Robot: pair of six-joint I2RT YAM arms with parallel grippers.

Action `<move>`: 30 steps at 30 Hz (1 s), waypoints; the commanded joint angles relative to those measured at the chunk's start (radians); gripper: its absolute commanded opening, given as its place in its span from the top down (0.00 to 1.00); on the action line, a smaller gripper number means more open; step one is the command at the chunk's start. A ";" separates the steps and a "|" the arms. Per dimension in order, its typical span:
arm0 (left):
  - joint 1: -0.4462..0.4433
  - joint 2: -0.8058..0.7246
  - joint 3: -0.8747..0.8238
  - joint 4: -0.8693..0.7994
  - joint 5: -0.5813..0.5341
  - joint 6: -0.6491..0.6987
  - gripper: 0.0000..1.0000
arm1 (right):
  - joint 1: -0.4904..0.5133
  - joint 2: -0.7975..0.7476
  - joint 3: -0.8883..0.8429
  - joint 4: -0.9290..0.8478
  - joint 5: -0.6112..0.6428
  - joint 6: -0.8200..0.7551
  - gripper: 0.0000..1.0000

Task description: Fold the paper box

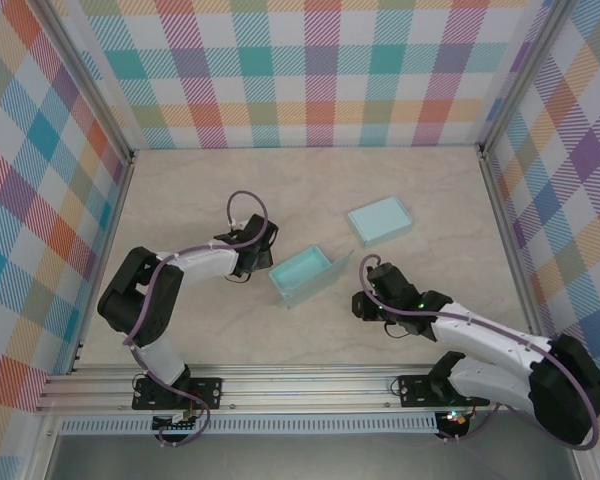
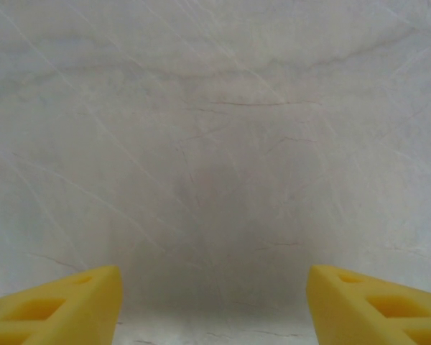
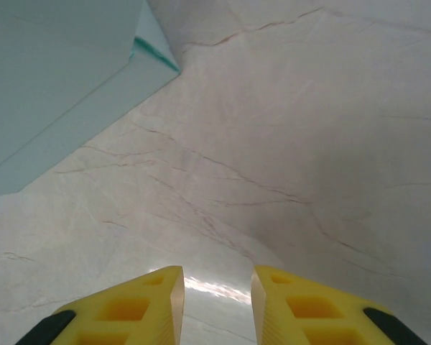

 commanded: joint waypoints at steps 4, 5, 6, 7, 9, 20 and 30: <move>-0.005 -0.031 -0.096 0.087 0.092 -0.049 0.39 | -0.002 0.174 0.034 0.307 -0.106 0.059 0.69; -0.012 -0.040 -0.108 0.093 0.094 -0.055 0.39 | -0.002 0.205 0.045 0.324 -0.107 0.057 0.70; -0.019 -0.050 -0.123 0.098 0.093 -0.064 0.40 | -0.003 0.235 0.052 0.342 -0.110 0.054 0.70; -0.026 -0.059 -0.134 0.098 0.094 -0.070 0.40 | -0.006 0.257 0.063 0.355 -0.113 0.050 0.71; -0.040 -0.082 -0.164 0.103 0.089 -0.090 0.40 | -0.018 0.310 0.084 0.374 -0.123 0.046 0.71; -0.138 -0.222 -0.307 0.161 0.072 -0.225 0.42 | -0.146 0.517 0.218 0.456 -0.264 -0.009 0.74; -0.437 -0.262 -0.350 0.167 -0.148 -0.482 0.40 | -0.210 0.752 0.495 0.422 -0.449 -0.068 0.72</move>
